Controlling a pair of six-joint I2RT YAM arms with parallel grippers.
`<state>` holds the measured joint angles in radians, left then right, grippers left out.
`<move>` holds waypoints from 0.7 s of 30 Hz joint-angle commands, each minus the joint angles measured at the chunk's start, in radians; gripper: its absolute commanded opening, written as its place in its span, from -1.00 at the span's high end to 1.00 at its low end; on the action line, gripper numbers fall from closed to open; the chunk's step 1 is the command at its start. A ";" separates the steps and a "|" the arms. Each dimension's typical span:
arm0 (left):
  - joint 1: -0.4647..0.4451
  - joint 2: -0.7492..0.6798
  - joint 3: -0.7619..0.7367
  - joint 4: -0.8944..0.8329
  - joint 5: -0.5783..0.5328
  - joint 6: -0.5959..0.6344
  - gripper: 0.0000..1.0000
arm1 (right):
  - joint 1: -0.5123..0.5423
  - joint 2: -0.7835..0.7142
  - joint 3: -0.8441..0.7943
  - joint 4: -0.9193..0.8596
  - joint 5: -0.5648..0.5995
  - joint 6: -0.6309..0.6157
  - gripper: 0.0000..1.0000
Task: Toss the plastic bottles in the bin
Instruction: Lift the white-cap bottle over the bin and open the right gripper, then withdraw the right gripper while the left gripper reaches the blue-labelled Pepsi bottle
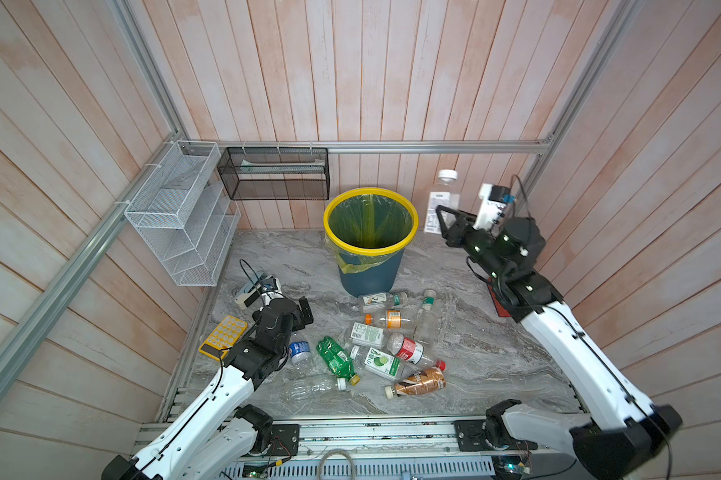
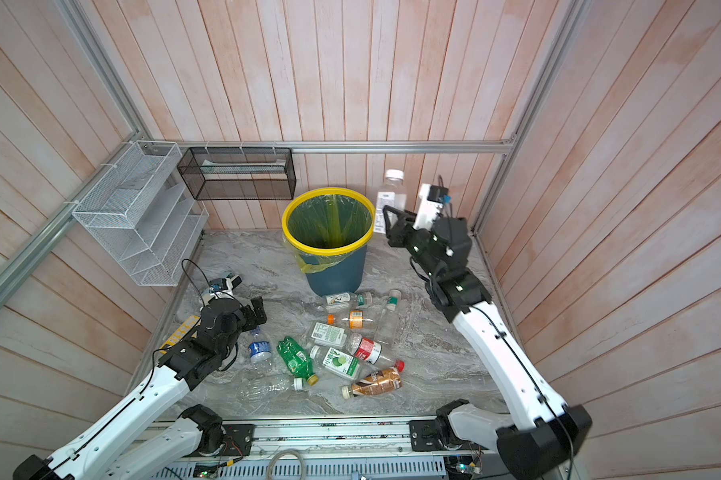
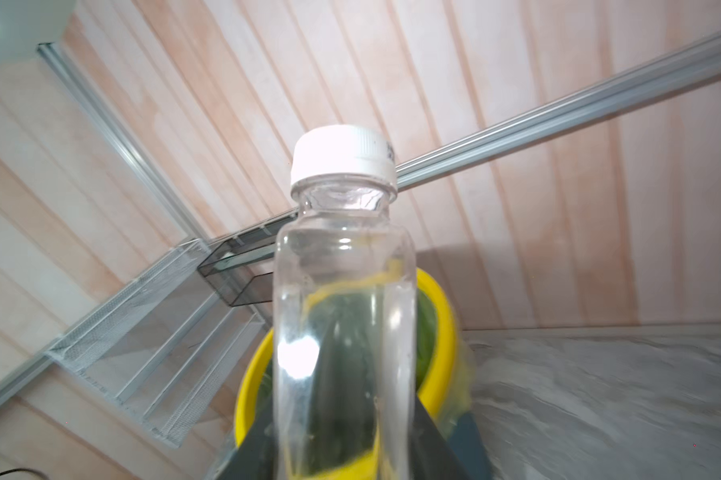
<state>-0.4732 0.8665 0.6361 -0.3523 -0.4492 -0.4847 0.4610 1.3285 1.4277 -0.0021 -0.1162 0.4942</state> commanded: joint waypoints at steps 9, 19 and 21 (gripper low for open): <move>0.004 -0.004 0.015 -0.072 -0.011 -0.041 -1.00 | 0.054 0.128 0.205 -0.110 0.057 -0.098 -0.70; 0.005 -0.003 0.013 -0.130 -0.021 -0.080 -1.00 | 0.022 -0.074 -0.035 -0.079 0.131 -0.132 -0.77; 0.004 0.006 0.007 -0.142 -0.003 -0.093 -1.00 | 0.006 -0.106 -0.089 -0.072 0.133 -0.129 -0.79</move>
<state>-0.4728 0.8680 0.6365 -0.4580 -0.4530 -0.5503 0.4858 1.2320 1.3987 -0.0750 -0.0109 0.3805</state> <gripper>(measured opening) 0.998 0.891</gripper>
